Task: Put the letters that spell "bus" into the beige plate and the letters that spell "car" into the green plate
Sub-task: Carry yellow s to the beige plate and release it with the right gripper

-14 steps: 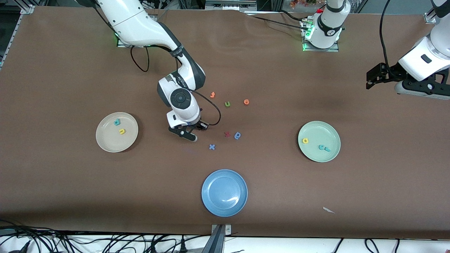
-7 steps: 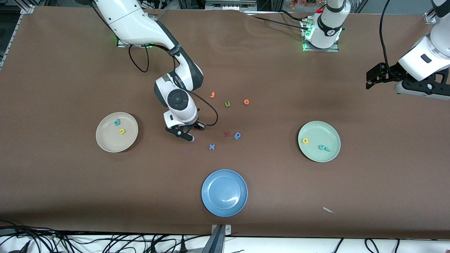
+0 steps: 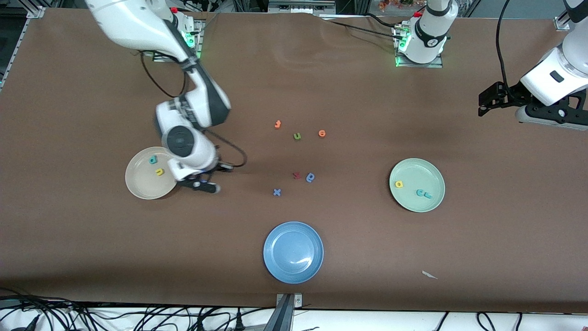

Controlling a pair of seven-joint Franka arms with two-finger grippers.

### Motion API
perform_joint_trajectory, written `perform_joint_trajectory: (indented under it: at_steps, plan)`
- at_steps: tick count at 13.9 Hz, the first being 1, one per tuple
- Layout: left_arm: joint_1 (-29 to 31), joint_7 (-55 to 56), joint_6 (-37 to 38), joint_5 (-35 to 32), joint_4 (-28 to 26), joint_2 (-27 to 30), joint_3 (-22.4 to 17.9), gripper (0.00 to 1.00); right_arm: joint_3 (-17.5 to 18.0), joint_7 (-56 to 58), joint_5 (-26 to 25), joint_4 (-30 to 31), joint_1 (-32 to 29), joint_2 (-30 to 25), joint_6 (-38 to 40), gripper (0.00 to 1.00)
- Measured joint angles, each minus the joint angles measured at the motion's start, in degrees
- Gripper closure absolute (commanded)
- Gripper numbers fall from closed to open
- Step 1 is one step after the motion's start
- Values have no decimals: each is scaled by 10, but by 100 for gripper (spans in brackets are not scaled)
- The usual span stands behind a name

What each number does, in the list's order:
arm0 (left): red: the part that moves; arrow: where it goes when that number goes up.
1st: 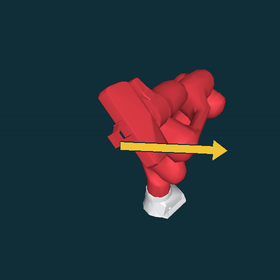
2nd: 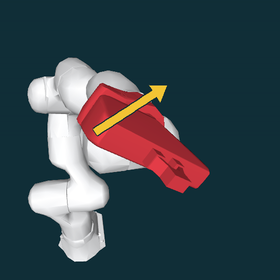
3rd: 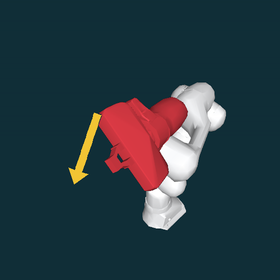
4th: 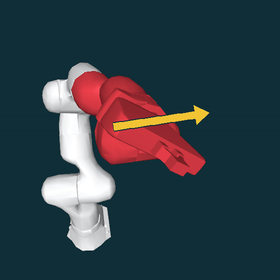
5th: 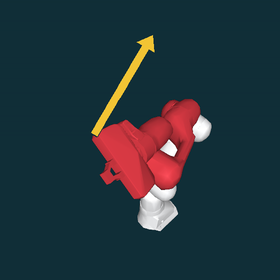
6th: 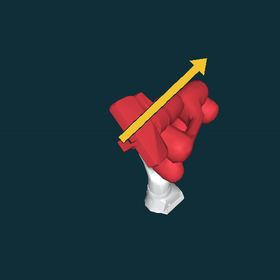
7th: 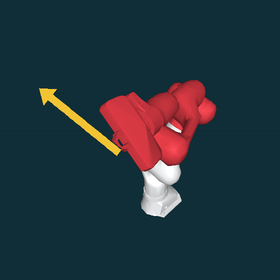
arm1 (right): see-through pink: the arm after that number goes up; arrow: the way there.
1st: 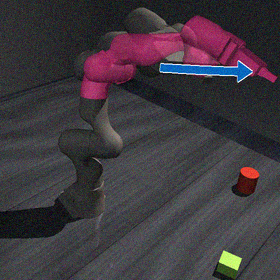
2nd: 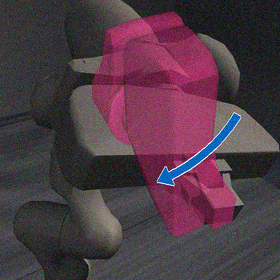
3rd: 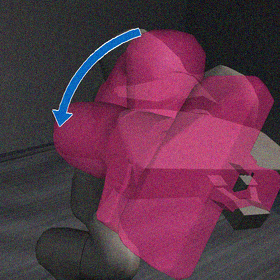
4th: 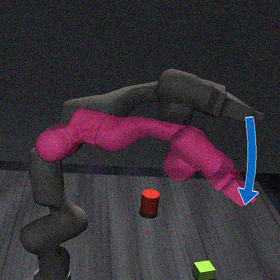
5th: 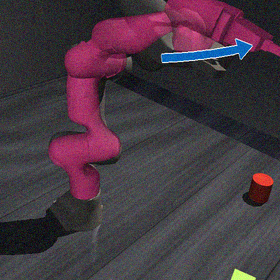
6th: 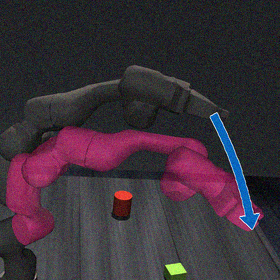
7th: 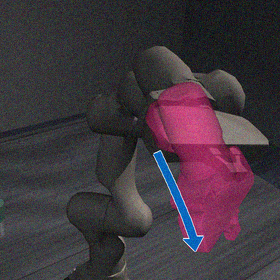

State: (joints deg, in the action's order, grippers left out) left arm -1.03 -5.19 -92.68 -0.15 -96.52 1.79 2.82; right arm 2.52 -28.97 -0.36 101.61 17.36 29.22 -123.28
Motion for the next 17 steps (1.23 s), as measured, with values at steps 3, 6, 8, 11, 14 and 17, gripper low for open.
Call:
perform_joint_trajectory:
  at_steps: [3, 6, 8, 11, 14, 17]
  plan:
    - [0, 0, 0, 0, 0, 0, 0, 0, -1, 111, -30, 46, -86, -30, 0, 100]
    - [0, 0, 0, 0, 0, 0, 0, 0, -1, 161, -56, 63, -153, -33, -7, 27]
    - [0, 0, 0, 0, 0, 0, 0, 0, 0, 166, -57, 73, -175, -33, -15, 0]
    - [0, 0, 1, 0, 0, 0, 0, 0, 5, 164, -57, 73, -178, -35, -20, 0]
    - [0, 0, 1, 0, 0, 0, 0, 0, 11, 161, -57, 66, -170, -46, -25, 0]
    - [0, 0, 1, 0, 0, 0, 0, 0, 12, 159, -50, 50, -161, -68, -23, 0]
